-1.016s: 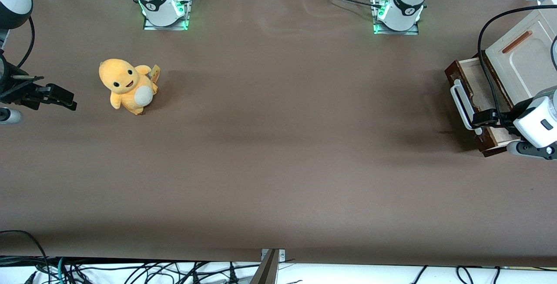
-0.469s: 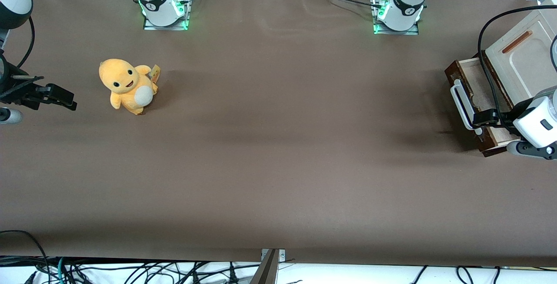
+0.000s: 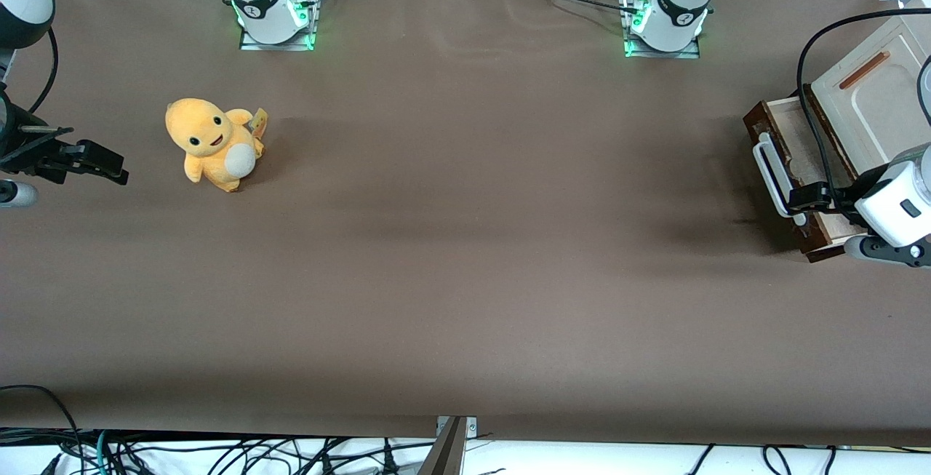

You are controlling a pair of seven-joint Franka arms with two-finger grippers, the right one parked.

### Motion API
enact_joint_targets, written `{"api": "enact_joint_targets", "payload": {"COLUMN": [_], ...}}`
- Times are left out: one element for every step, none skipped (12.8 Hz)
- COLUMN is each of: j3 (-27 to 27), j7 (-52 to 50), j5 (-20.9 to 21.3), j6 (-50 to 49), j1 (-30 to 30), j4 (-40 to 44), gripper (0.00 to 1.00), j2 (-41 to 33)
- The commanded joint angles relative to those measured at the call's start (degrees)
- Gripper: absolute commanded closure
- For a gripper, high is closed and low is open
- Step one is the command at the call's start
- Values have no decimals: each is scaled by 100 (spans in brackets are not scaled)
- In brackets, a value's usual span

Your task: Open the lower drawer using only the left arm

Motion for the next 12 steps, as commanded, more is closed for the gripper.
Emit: {"api": "enact_joint_targets", "payload": {"j3": [-2, -2, -11, -11, -2, -2, -2, -2, -2, 7, 7, 7], "j7": [128, 137, 137, 145, 146, 146, 146, 146, 146, 146, 146, 146], "j5": [-190, -191, -191, -217, -330, -366, -428, -506, -516, -507, -472, -463], "j6": [-2, -10, -11, -11, -11, -2, -2, -2, -2, -2, -2, -2], "j1": [37, 37, 37, 46, 46, 46, 46, 46, 46, 46, 46, 46], "j4": [58, 58, 58, 58, 58, 58, 58, 58, 58, 58, 58, 58], "gripper": [0, 0, 0, 0, 0, 0, 0, 0, 0, 0, 0, 0], "j2": [-12, -12, -20, -29, -29, -21, -20, -20, -20, -20, -29, -21]}}
